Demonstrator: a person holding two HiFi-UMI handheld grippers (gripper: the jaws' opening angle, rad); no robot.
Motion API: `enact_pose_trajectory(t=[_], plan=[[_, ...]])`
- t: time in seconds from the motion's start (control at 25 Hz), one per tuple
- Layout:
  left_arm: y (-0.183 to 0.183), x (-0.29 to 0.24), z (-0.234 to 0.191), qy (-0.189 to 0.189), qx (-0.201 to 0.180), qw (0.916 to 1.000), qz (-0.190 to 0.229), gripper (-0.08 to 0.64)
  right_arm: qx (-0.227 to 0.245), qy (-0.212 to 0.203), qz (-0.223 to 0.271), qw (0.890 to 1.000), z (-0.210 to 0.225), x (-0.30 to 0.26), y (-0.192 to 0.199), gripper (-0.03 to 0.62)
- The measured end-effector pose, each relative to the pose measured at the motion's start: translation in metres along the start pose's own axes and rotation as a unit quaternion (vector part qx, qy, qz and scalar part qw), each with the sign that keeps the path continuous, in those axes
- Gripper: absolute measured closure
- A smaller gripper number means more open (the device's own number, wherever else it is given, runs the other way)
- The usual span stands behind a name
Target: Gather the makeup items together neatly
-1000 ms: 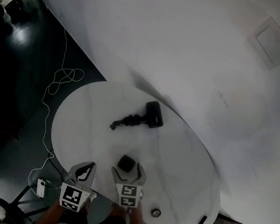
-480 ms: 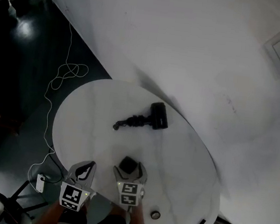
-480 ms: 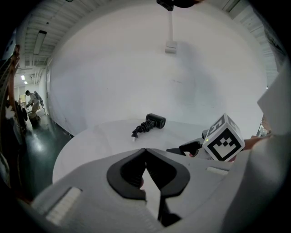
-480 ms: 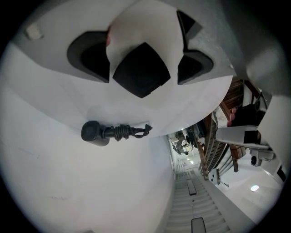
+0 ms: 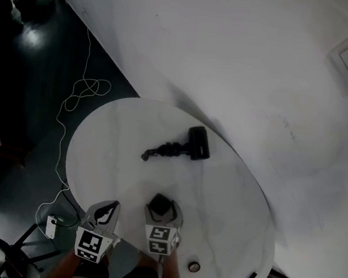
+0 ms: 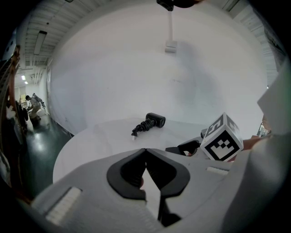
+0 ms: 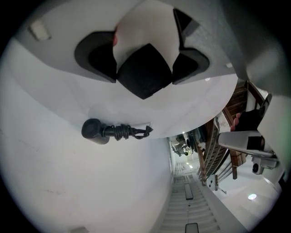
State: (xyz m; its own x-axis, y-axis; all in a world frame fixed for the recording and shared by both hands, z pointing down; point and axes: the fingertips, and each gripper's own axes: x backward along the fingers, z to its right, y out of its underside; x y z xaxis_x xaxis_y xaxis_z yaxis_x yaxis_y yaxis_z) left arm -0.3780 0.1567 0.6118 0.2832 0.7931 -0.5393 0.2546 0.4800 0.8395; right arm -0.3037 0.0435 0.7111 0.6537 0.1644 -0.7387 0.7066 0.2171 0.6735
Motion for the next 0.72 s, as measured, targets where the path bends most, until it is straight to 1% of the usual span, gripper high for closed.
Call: enact_pose_trajectory(t=[0.2,0.4,0.72], plan=[[0.0,0.002,0.0,-0.001,-0.002,1.0,0.001,0.549,0.0,0.001,0.0,1.0,0.0,0.001,0.001,0.209],[-0.005,0.005,0.003,0.001,-0.007,1.0,0.007,0.549,-0.012,0.003,0.004,1.0,0.001,0.007,0.002,0.21],[-0.027,0.008,0.018,0.02,-0.02,0.9992,0.027,0.549,-0.03,0.034,0.032,0.998,0.02,0.042,-0.016,0.212]])
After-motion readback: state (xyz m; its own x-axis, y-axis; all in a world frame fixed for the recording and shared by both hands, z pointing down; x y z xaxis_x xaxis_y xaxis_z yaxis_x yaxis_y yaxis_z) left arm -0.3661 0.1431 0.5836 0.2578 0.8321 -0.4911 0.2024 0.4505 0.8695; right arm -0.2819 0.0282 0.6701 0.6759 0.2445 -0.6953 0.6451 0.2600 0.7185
